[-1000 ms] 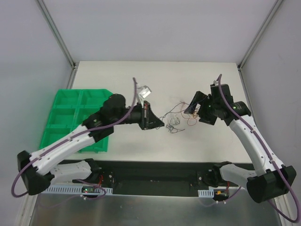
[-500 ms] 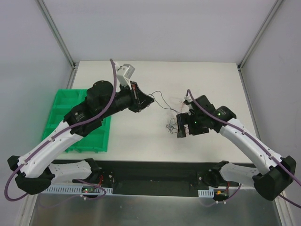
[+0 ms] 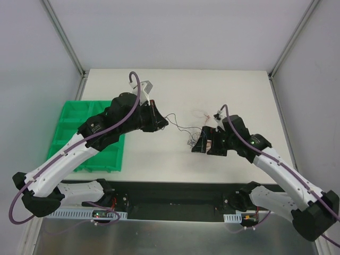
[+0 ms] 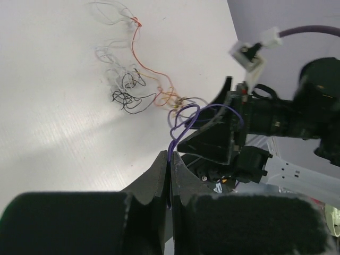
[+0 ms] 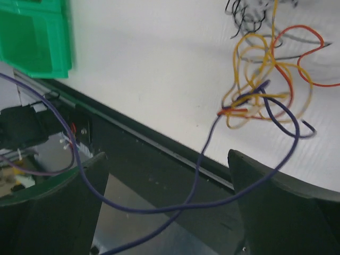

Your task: Untangle the cables

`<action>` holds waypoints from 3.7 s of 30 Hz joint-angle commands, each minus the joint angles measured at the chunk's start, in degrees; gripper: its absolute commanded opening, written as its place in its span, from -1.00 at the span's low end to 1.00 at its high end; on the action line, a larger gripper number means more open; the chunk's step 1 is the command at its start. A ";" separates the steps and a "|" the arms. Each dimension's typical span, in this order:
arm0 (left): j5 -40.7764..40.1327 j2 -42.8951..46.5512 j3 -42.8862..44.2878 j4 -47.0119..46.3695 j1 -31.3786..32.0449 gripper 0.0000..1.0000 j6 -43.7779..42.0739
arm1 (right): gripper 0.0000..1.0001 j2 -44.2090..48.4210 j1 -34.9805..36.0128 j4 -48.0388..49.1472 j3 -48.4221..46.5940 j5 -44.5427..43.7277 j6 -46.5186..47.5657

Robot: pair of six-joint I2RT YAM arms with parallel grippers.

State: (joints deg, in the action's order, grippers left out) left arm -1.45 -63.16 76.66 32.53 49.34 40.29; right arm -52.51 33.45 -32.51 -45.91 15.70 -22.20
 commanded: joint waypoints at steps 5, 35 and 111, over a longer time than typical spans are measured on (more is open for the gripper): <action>1.81 1.10 4.81 0.78 -0.56 -1.00 0.40 | 0.94 -2.07 -0.14 -1.59 -4.72 -1.19 1.29; 7.66 -9.26 38.84 10.27 -0.83 -1.00 -11.02 | 0.90 -4.44 -9.90 -11.69 -15.44 -7.45 3.30; 6.22 -0.31 -2.75 -1.16 -20.68 -1.00 -12.43 | -0.99 -2.51 -41.86 -29.45 -12.09 -33.38 11.91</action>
State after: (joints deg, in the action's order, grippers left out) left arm 10.20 -66.78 71.90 27.57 30.96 26.52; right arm -58.83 0.67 -59.44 -58.11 -18.09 -11.14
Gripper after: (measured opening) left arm 0.005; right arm 0.010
